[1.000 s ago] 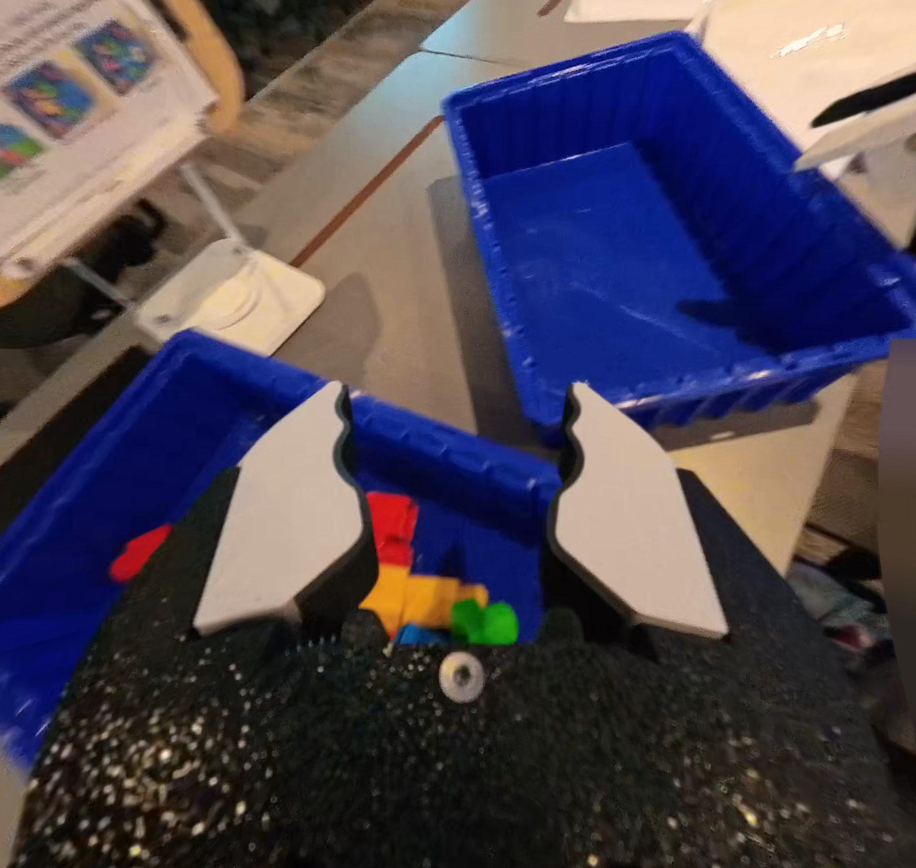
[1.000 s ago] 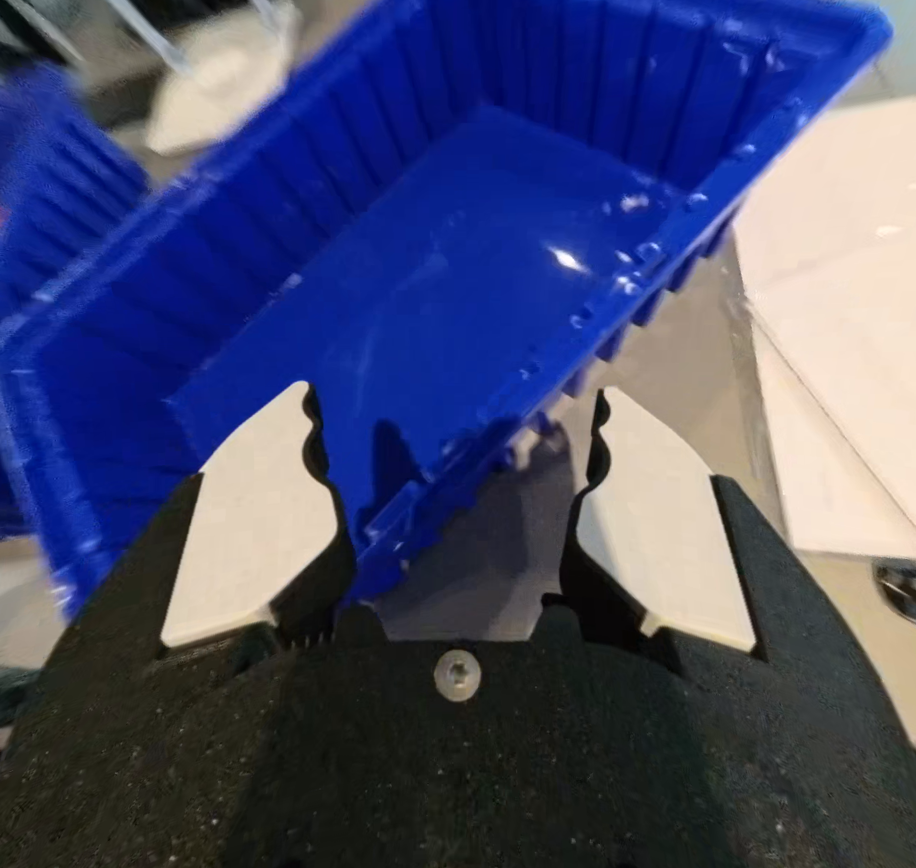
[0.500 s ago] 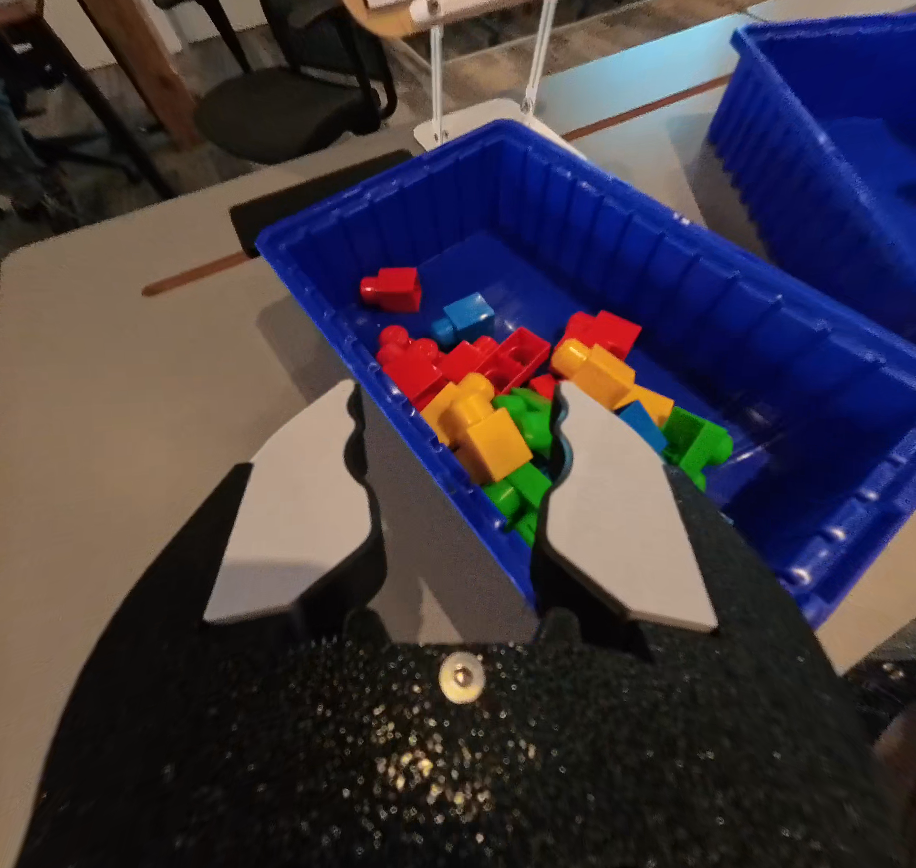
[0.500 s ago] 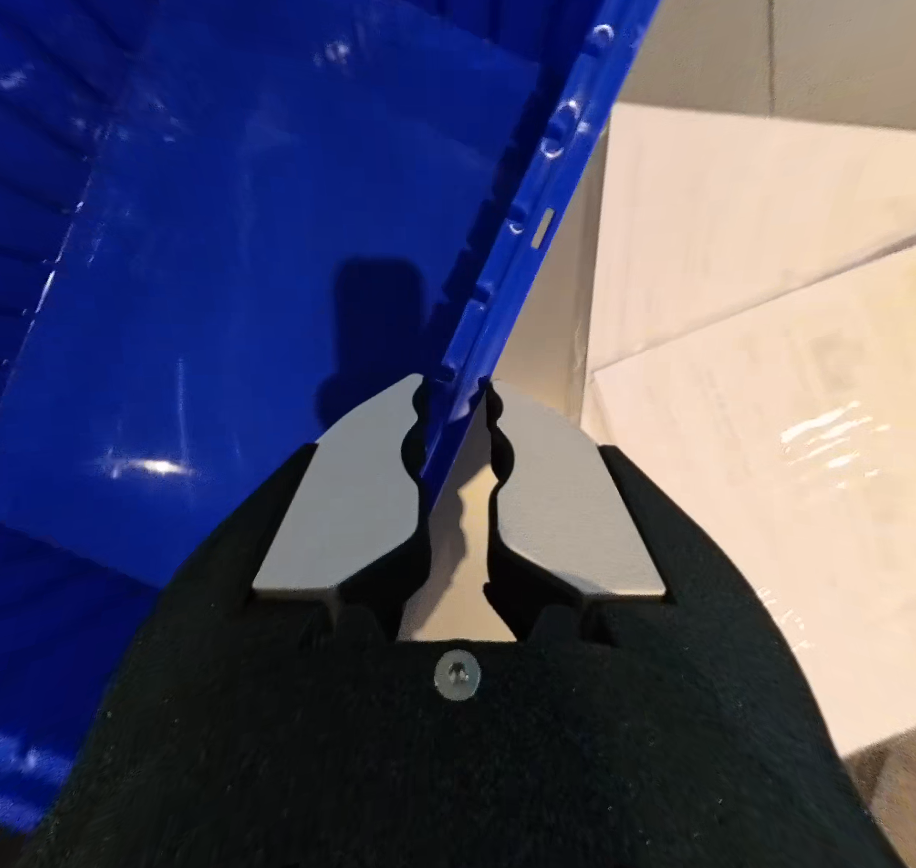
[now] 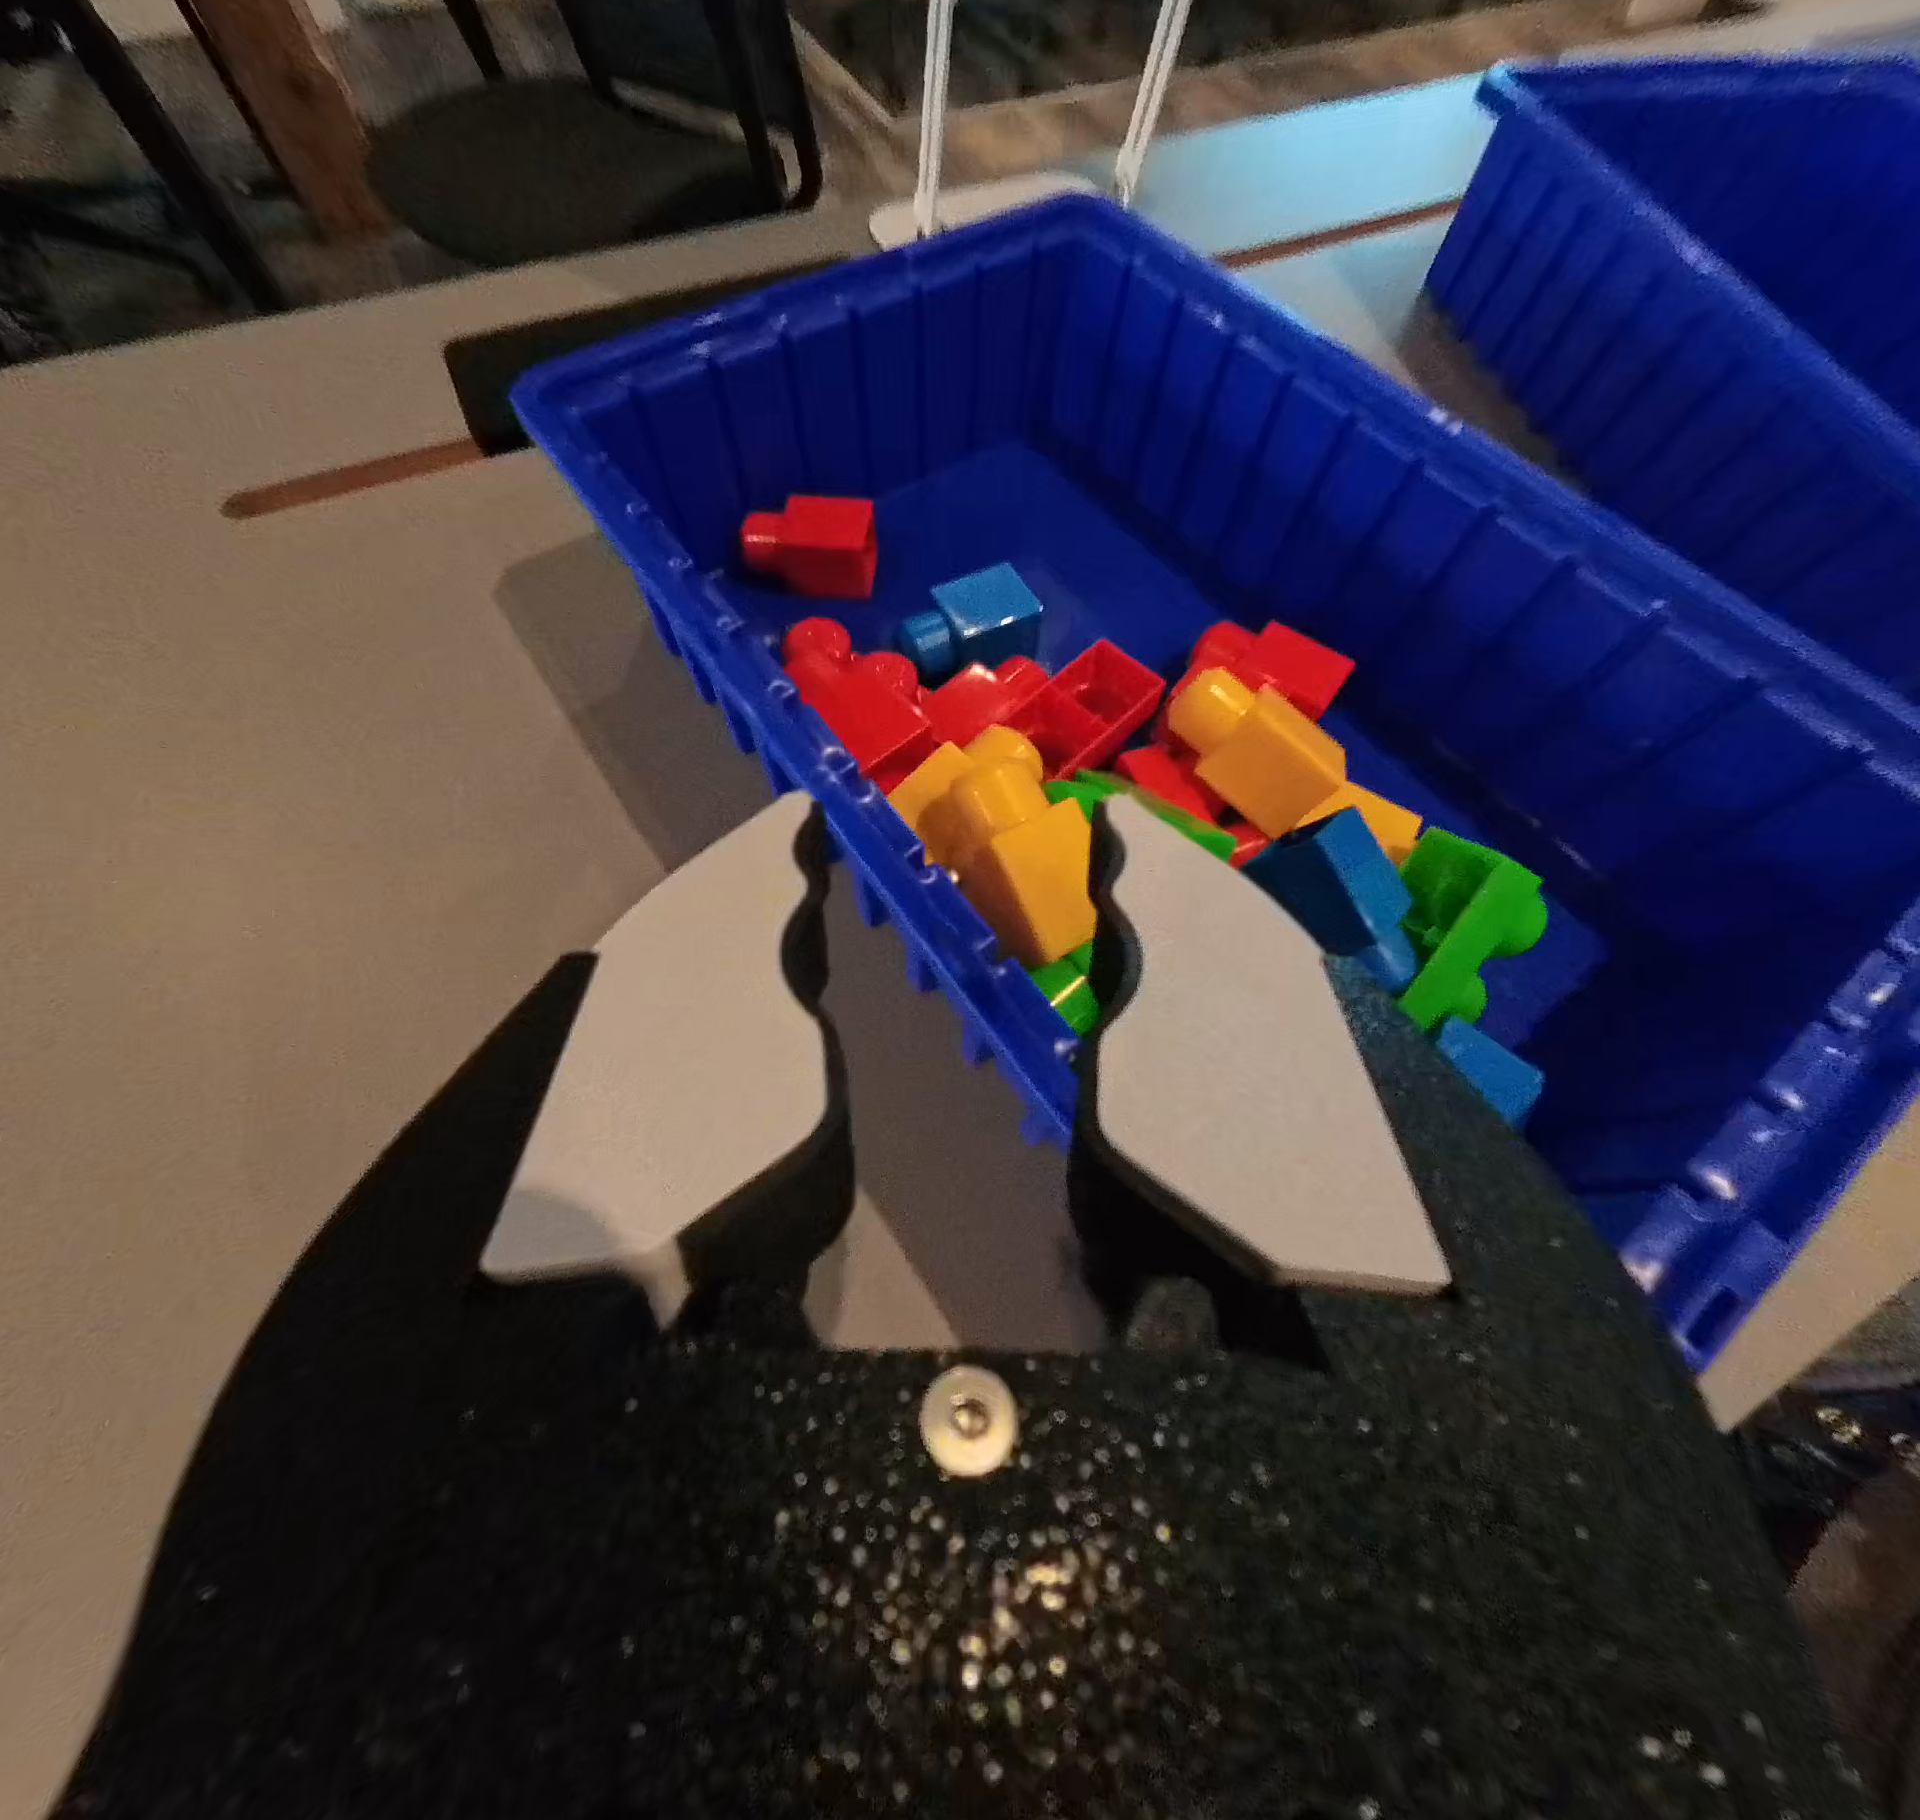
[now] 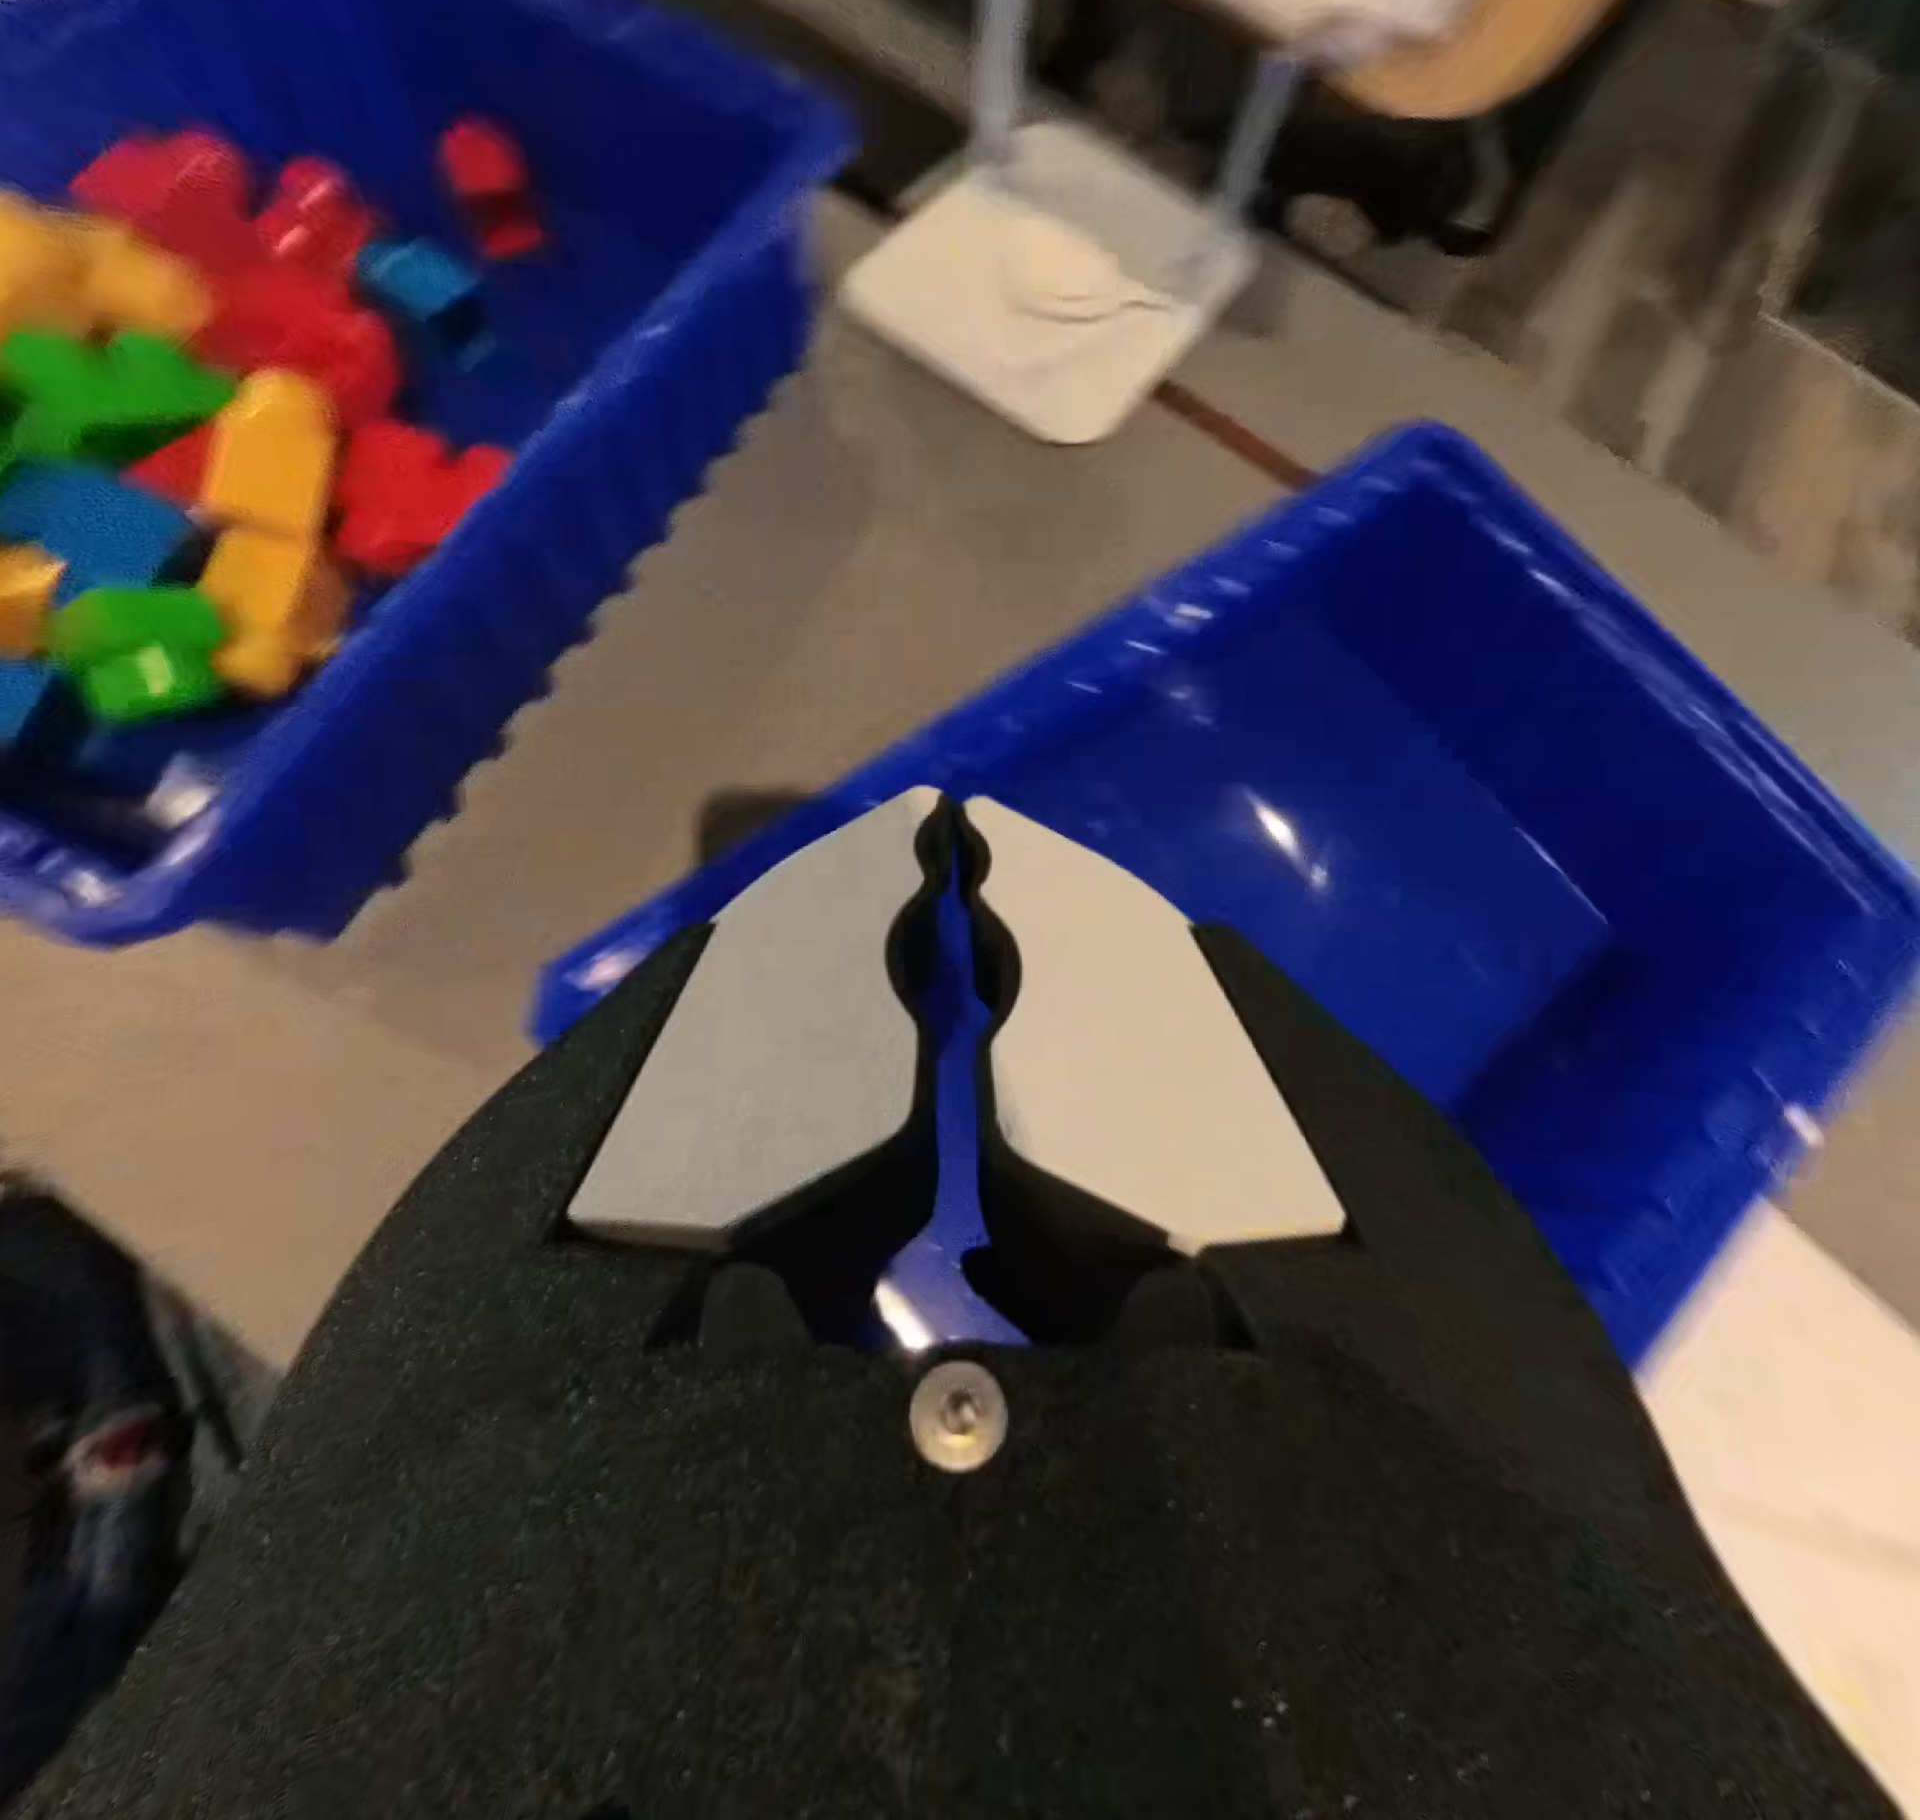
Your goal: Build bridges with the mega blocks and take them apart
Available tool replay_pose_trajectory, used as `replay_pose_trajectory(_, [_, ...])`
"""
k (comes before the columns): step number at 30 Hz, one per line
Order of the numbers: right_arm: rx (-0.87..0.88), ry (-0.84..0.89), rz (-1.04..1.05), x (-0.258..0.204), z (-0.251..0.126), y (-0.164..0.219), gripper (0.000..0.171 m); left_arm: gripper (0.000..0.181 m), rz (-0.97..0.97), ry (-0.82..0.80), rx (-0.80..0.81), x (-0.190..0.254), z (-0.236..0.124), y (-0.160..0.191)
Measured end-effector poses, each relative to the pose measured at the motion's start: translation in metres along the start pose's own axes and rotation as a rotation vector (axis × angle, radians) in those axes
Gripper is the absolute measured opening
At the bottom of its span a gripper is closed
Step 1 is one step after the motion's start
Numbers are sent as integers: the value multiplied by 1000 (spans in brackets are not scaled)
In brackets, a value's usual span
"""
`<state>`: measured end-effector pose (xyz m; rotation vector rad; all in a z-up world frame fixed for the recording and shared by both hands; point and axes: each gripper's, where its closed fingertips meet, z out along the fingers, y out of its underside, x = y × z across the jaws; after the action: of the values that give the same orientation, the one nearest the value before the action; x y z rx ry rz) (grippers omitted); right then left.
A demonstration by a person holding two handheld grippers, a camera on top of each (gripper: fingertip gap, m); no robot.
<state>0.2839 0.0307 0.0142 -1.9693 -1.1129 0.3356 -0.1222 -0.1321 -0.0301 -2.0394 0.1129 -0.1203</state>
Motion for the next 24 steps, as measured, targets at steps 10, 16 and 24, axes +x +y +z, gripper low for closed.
replay_pose_trajectory(10, [-251, -345, 0, -144, 141, -34, 95, 102, -97, 118, -192, 16, 18, 31])
replay_pose_trajectory(16, [-530, -524, 208, -172, 163, -5, 55, 103, -118, 106, -151, 5, 8, 39])
replay_pose_trajectory(24, [-409, -564, 492, -204, 183, -23, 22, 91, -236, 52, -52, -27, -31, 55])
